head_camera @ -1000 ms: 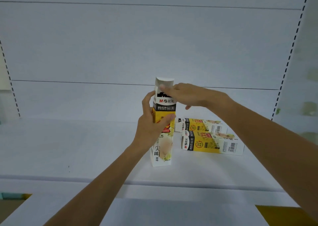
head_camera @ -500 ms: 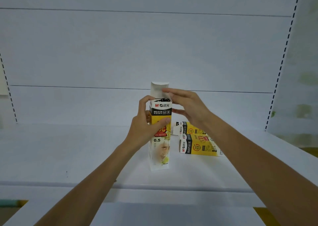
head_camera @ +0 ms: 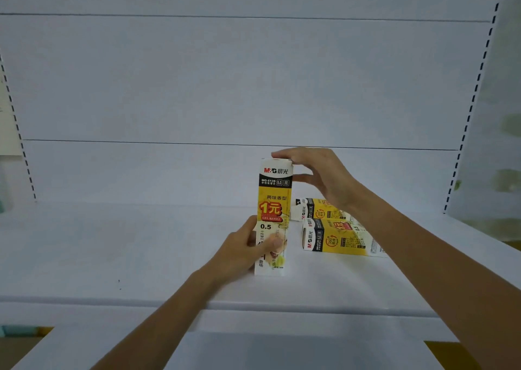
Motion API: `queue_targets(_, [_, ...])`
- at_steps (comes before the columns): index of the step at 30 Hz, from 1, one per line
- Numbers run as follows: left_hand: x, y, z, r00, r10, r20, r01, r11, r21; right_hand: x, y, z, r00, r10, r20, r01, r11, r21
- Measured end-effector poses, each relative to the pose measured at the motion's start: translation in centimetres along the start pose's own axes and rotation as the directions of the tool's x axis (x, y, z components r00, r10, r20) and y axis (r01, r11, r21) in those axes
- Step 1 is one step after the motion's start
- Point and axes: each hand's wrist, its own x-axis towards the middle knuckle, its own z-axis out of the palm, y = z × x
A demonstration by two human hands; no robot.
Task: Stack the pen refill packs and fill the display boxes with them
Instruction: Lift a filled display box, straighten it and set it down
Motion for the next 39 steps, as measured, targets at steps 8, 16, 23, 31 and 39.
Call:
queue_targets(8, [0.3,0.1,0.0,0.999,-0.037,-0.012,0.037,0.999,0.01,0.0,-0.5,0.2,0.999,-0.046,0.017,0.048,0.965,-0.256])
queue_targets(16, [0.2,0.1,0.1,0.997,-0.021,-0.079,0.027,0.997,0.067,-0.4,-0.1,0.3,0.995,-0.087,0.058,0.103,0.897,-0.43])
queue_targets(23, [0.1,0.0,0.2,0.992,0.037,-0.124,-0.023,0.993,0.117,-0.2,0.1,0.2,0.993,-0.092,0.077,0.116,0.898,-0.425])
queue_targets(31, [0.3,0.0,0.3,0.984,0.085,-0.159,-0.067,0.991,0.116,-0.2,0.9,0.4,0.99,-0.127,0.054,0.138,0.914,-0.382])
queue_targets(39, [1.5,5.4,-2.7,0.884,0.361,-0.299,-0.327,0.932,0.158,-0.8,1.3,1.3,0.989,-0.148,-0.028,0.131,0.934,-0.332])
